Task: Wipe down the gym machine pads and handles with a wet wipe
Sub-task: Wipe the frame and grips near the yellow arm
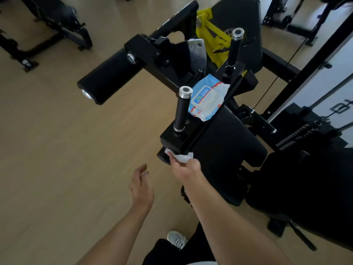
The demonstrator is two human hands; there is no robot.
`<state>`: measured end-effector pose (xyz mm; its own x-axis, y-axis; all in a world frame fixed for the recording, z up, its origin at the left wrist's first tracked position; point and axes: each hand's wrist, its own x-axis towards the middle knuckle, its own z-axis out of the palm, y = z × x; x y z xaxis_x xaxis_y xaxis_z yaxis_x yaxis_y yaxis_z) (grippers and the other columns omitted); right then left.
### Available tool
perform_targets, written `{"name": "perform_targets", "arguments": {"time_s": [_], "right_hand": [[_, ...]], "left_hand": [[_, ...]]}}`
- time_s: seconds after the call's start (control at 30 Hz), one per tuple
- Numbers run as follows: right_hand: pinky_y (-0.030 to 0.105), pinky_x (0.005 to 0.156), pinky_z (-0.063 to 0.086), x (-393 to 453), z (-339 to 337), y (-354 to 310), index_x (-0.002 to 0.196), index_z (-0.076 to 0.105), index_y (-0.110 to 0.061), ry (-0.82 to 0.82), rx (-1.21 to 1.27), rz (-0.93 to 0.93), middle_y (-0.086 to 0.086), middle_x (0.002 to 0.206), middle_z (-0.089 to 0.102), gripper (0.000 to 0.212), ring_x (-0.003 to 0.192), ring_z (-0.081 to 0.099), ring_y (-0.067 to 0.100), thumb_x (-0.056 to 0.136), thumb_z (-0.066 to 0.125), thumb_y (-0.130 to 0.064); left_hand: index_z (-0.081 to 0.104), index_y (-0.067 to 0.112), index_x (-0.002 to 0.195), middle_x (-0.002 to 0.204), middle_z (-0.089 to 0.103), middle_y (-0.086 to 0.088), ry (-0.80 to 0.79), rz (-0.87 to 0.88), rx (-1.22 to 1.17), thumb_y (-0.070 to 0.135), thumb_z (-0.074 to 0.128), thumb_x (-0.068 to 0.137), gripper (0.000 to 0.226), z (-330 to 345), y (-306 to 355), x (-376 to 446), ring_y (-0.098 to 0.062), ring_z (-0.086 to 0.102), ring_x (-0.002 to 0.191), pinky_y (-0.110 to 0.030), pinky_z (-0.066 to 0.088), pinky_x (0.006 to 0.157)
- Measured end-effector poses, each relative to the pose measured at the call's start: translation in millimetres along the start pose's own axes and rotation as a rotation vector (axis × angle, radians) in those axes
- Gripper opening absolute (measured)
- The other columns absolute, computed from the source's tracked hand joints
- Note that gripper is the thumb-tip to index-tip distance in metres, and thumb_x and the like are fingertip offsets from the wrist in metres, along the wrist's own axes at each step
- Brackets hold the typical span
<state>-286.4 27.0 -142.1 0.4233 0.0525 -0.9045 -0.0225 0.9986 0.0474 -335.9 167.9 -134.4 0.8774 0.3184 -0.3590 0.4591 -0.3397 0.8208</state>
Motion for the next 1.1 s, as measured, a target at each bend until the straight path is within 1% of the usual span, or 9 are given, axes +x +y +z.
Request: {"name": "perform_targets", "arguments": {"time_s": [0.07,0.17,0.3,0.4,0.6,0.77,0.83,0.93,1.1], "right_hand": [[0.049,0.101,0.054,-3.6,-2.9,-0.3,0.145,0.052,-0.008,-0.023,-0.061,0.001,0.027,0.139,0.055,0.039,0.126,0.057,0.046,0.107,0.040,-0.006],[0.046,0.099,0.057,-13.0,-23.3,0.6,0.138,0.055,0.004,-0.111,-0.358,-0.083,0.029,0.129,0.065,0.039,0.120,0.065,0.041,0.102,0.039,0.006],[0.050,0.105,0.052,-35.9,-54.7,-11.2,0.115,0.072,-0.005,-0.106,-1.000,-0.207,0.018,0.114,0.074,0.022,0.114,0.068,0.035,0.102,0.054,-0.003],[0.055,0.102,0.053,-58.2,-64.5,-19.2,0.100,0.081,-0.017,-0.151,-1.257,-0.339,0.011,0.104,0.078,0.026,0.108,0.071,0.032,0.101,0.055,-0.010],[0.035,0.084,0.062,-98.9,-66.2,-37.1,0.107,0.078,-0.008,-0.321,-1.192,-0.377,0.015,0.106,0.078,0.028,0.100,0.075,0.026,0.104,0.050,-0.008],[0.053,0.103,0.053,-103.0,-79.9,-59.0,0.132,0.065,-0.013,-0.371,-0.979,-0.277,0.019,0.122,0.072,0.040,0.115,0.069,0.035,0.106,0.035,-0.020],[0.053,0.105,0.052,-103.1,-85.2,-61.3,0.137,0.060,-0.019,-0.416,-1.039,-0.312,0.014,0.125,0.072,0.035,0.118,0.069,0.031,0.106,0.049,-0.031],[0.042,0.097,0.058,-102.0,-89.7,-58.0,0.130,0.064,-0.014,-0.338,-1.197,-0.511,0.007,0.113,0.077,0.039,0.108,0.074,0.021,0.092,0.076,-0.020],[0.032,0.086,0.061,-105.5,-89.2,-53.9,0.104,0.077,-0.013,-0.157,-1.068,-0.640,0.005,0.097,0.080,0.019,0.093,0.078,0.017,0.103,0.061,-0.023]], "left_hand": [[0.064,0.011,0.128,0.123,0.065,-0.003,-0.011,0.024,0.005,0.010,0.047,0.104,0.030,-5.1,2.4,-0.8,-0.017,0.056,0.120,-0.021,0.037,0.097],[0.065,0.015,0.122,0.108,0.070,0.003,-0.055,0.066,0.017,0.011,0.055,0.101,0.023,-8.9,1.0,-5.4,-0.007,0.064,0.102,0.000,0.039,0.076],[0.069,0.021,0.110,0.100,0.073,0.002,-0.155,0.038,-0.019,0.019,0.066,0.096,0.015,-0.4,1.5,-21.2,-0.006,0.067,0.092,-0.014,0.051,0.076],[0.071,0.026,0.099,0.096,0.074,0.006,-0.261,0.050,-0.035,0.026,0.074,0.091,0.009,18.6,8.9,-34.3,-0.009,0.069,0.092,-0.013,0.049,0.071],[0.074,0.024,0.101,0.098,0.076,0.004,-0.423,-0.063,-0.128,0.035,0.071,0.092,0.015,44.3,31.2,-42.6,-0.011,0.071,0.092,-0.023,0.055,0.075],[0.075,0.031,0.087,0.091,0.077,0.009,-0.382,-0.042,-0.132,0.031,0.073,0.092,0.005,50.7,40.0,-44.1,-0.011,0.071,0.093,-0.028,0.057,0.081],[0.077,0.029,0.091,0.090,0.078,0.009,-0.391,-0.048,-0.175,0.033,0.074,0.091,0.005,52.2,40.2,-45.2,-0.012,0.073,0.094,-0.031,0.058,0.084],[0.079,0.024,0.098,0.089,0.079,0.009,-0.387,-0.088,-0.239,0.035,0.075,0.090,0.014,53.2,40.0,-49.8,-0.011,0.074,0.093,-0.030,0.058,0.083],[0.081,0.022,0.092,0.091,0.080,0.001,-0.409,-0.192,-0.316,0.037,0.078,0.087,0.016,52.5,27.3,-52.7,-0.020,0.075,0.096,-0.039,0.058,0.095]]}}
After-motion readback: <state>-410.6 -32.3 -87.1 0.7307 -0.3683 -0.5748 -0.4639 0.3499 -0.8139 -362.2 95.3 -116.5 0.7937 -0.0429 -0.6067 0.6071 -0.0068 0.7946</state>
